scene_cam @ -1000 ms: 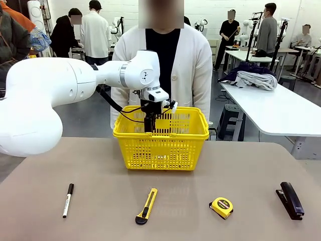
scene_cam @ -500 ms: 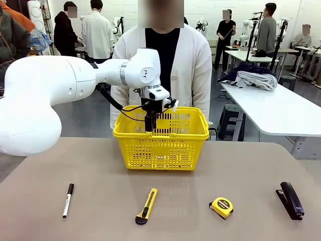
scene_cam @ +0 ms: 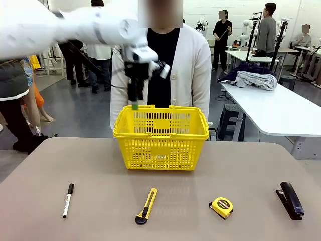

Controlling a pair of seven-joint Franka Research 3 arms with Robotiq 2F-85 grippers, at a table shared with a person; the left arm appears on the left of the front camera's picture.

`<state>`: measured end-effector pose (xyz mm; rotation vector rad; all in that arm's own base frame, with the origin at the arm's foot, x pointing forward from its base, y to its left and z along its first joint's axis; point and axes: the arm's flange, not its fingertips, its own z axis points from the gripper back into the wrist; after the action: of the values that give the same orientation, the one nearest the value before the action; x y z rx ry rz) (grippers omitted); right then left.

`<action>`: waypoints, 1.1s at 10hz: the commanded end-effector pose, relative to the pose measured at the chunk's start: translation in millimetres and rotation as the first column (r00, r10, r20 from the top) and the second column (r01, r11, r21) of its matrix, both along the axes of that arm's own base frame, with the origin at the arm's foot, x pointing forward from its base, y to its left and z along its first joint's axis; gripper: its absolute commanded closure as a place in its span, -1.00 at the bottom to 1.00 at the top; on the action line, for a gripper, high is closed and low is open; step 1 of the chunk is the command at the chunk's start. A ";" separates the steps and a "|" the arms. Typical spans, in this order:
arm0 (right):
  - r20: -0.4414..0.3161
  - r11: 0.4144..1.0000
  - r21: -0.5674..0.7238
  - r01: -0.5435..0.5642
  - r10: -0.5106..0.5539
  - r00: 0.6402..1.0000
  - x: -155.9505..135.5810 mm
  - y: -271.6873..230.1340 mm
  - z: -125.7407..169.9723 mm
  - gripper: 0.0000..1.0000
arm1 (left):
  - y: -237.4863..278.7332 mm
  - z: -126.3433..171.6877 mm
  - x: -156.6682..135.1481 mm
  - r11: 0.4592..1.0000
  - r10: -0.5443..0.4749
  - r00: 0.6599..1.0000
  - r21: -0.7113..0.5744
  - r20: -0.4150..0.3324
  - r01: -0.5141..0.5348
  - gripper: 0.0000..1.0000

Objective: Place the items the person wants into the basket.
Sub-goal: Pick up the item the person points to and place it in the Market Basket.

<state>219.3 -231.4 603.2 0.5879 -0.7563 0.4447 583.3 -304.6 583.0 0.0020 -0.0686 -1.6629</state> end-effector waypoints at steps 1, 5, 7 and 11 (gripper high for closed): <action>0.019 1.000 0.011 -0.016 0.015 1.000 1.1 -0.4 0.2 -1.00 | 81.8 14.0 -85.7 0.997 0.026 0.998 -0.074 0.057 -0.021 -1.00; 0.019 1.000 0.011 -0.016 0.015 1.000 1.1 -0.4 0.2 -1.00 | 206.0 56.9 -160.8 0.975 0.148 0.977 -0.190 0.154 -0.118 -1.00; 0.019 1.000 0.011 -0.016 0.015 1.000 1.1 -0.4 0.2 -1.00 | 252.4 51.2 -176.4 0.958 0.209 0.967 -0.229 0.146 -0.173 -1.00; 0.019 1.000 0.011 -0.016 0.015 1.000 1.1 -0.4 0.2 -1.00 | 303.8 30.8 -182.2 0.920 0.301 0.949 -0.293 0.097 -0.262 -1.00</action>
<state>219.1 -231.6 603.1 0.5878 -0.7562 0.4448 402.1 1.2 618.0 -0.0621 -0.3513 -1.3503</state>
